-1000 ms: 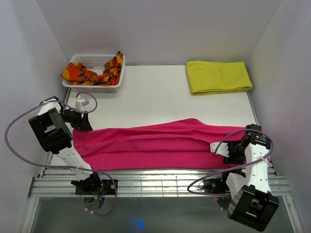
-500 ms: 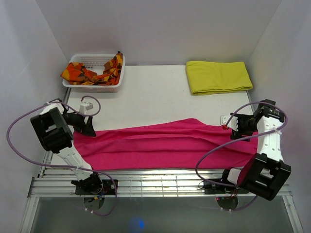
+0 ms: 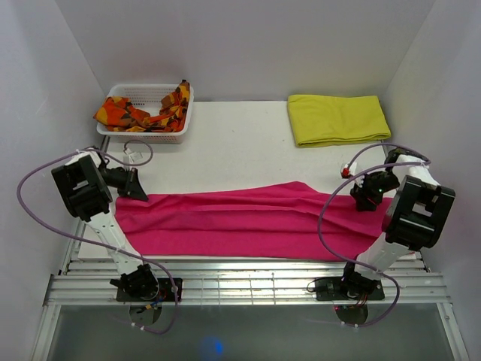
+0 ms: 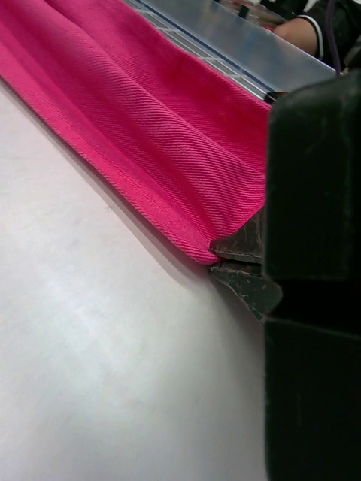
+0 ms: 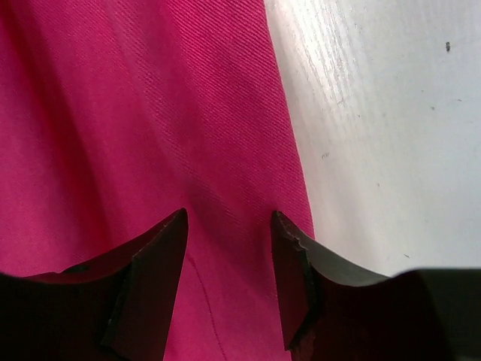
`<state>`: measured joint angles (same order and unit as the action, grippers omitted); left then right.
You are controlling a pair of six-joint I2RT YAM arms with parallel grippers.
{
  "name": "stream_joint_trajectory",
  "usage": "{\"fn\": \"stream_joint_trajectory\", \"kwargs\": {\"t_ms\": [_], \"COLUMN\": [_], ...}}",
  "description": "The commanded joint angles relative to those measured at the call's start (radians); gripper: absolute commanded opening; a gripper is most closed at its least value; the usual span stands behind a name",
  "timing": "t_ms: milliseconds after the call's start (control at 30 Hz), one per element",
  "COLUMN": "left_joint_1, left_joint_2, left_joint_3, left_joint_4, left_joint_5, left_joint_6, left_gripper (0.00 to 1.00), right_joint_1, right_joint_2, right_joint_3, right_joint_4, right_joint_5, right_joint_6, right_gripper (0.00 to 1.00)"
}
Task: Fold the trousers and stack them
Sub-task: Fold the trousers
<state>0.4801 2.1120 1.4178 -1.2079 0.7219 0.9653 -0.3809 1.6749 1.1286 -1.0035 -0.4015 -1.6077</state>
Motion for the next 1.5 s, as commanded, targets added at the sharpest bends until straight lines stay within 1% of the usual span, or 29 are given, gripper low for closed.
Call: {"fn": "stream_joint_trajectory", "kwargs": {"t_ms": [0, 67, 100, 133, 300, 367, 433, 467, 500, 533, 567, 600, 633, 700, 733, 767, 800, 833, 867, 933, 967, 1000, 1033, 1067, 1133, 1233, 1333, 1400, 1467], "left_joint_1": [-0.008, -0.008, -0.008, -0.008, -0.008, -0.008, -0.008, -0.008, -0.006, -0.006, -0.006, -0.006, -0.005, -0.003, 0.003, 0.003, 0.003, 0.003, 0.003, 0.003, 0.003, 0.000, -0.003, -0.006, -0.008, -0.015, -0.026, -0.026, -0.029], "left_joint_2": [0.100, 0.147, 0.160, 0.170, 0.236, 0.244, 0.237, 0.232, 0.223, 0.198, 0.186, 0.175, 0.151, 0.119, 0.099, 0.056, 0.033, 0.011, -0.010, -0.067, -0.076, -0.084, -0.081, -0.078, -0.048, 0.020, 0.068, 0.072, 0.066], "left_joint_3": [0.147, 0.237, 0.263, 0.286, 0.438, 0.457, 0.466, 0.477, 0.490, 0.521, 0.549, 0.581, 0.642, 0.690, 0.701, 0.698, 0.688, 0.672, 0.649, 0.555, 0.526, 0.477, 0.458, 0.442, 0.434, 0.480, 0.506, 0.489, 0.445], "left_joint_4": [0.175, 0.186, 0.201, 0.211, 0.251, 0.266, 0.324, 0.330, 0.320, 0.306, 0.279, 0.204, 0.165, 0.055, 0.033, -0.020, -0.044, -0.070, -0.091, -0.130, -0.137, -0.172, -0.189, -0.194, -0.193, -0.185, -0.176, -0.165, -0.133], "left_joint_5": [0.011, 0.013, 0.008, 0.005, -0.013, -0.016, -0.032, -0.024, -0.010, 0.002, 0.026, 0.030, 0.033, 0.025, 0.021, 0.011, -0.016, -0.033, -0.056, -0.125, -0.151, -0.182, -0.237, -0.263, -0.311, -0.334, -0.364, -0.384, -0.407], "left_joint_6": [-0.083, -0.143, -0.161, -0.192, -0.272, -0.312, -0.356, -0.365, -0.361, -0.352, -0.324, -0.265, -0.229, -0.136, -0.061, -0.007, 0.048, 0.169, 0.226, 0.323, 0.399, 0.442, 0.476, 0.509, 0.518, 0.520, 0.530, 0.556, 0.585], "left_gripper": [0.00, 0.00, 0.00, 0.00, 0.00, 0.00, 0.00, 0.07, 0.17, 0.37, 0.46, 0.53, 0.64, 0.73, 0.80, 0.82, 0.84, 0.84, 0.85, 0.85, 0.85, 0.84, 0.83, 0.82, 0.80, 0.78, 0.76, 0.75, 0.73], "right_joint_1": [0.045, 0.063, 0.069, 0.082, 0.137, 0.169, 0.194, 0.198, 0.201, 0.201, 0.200, 0.197, 0.185, 0.171, 0.160, 0.158, 0.155, 0.155, 0.157, 0.160, 0.162, 0.163, 0.163, 0.163, 0.163, 0.165, 0.168, 0.168, 0.169], "right_joint_2": [0.051, 0.120, 0.140, 0.178, 0.250, 0.289, 0.327, 0.335, 0.335, 0.316, 0.298, 0.275, 0.222, 0.168, 0.117, 0.091, 0.060, 0.010, -0.013, -0.053, -0.055, -0.041, -0.029, -0.015, 0.023, 0.043, 0.062, 0.075, 0.089], "right_joint_3": [-0.004, 0.028, 0.037, 0.051, 0.149, 0.189, 0.259, 0.284, 0.319, 0.326, 0.327, 0.327, 0.321, 0.321, 0.318, 0.306, 0.292, 0.277, 0.239, 0.211, 0.203, 0.206, 0.215, 0.229, 0.270, 0.290, 0.281, 0.274, 0.263], "right_joint_4": [0.100, 0.144, 0.166, 0.181, 0.305, 0.336, 0.335, 0.313, 0.289, 0.245, 0.223, 0.197, 0.140, 0.085, 0.019, 0.003, -0.010, -0.026, -0.044, -0.041, -0.046, -0.064, -0.078, -0.093, -0.124, -0.109, -0.090, -0.095, -0.092], "right_joint_5": [0.029, 0.041, 0.058, 0.064, 0.082, 0.092, 0.092, 0.087, 0.069, 0.063, 0.058, 0.041, 0.027, 0.003, 0.000, 0.001, 0.009, 0.012, 0.019, 0.046, 0.053, 0.067, 0.072, 0.072, 0.076, 0.087, 0.128, 0.170, 0.188], "right_joint_6": [0.133, 0.178, 0.228, 0.245, 0.370, 0.434, 0.477, 0.483, 0.482, 0.470, 0.456, 0.431, 0.402, 0.336, 0.300, 0.246, 0.220, 0.183, 0.149, 0.109, 0.104, 0.103, 0.110, 0.118, 0.149, 0.169, 0.167, 0.157, 0.155], "right_gripper": [0.53, 0.51, 0.51, 0.50, 0.51, 0.52, 0.52, 0.52, 0.54, 0.57, 0.58, 0.59, 0.61, 0.64, 0.67, 0.69, 0.70, 0.72, 0.76, 0.80, 0.86, 0.88, 0.89, 0.92, 0.95, 0.96, 0.93, 0.92, 0.91]}}
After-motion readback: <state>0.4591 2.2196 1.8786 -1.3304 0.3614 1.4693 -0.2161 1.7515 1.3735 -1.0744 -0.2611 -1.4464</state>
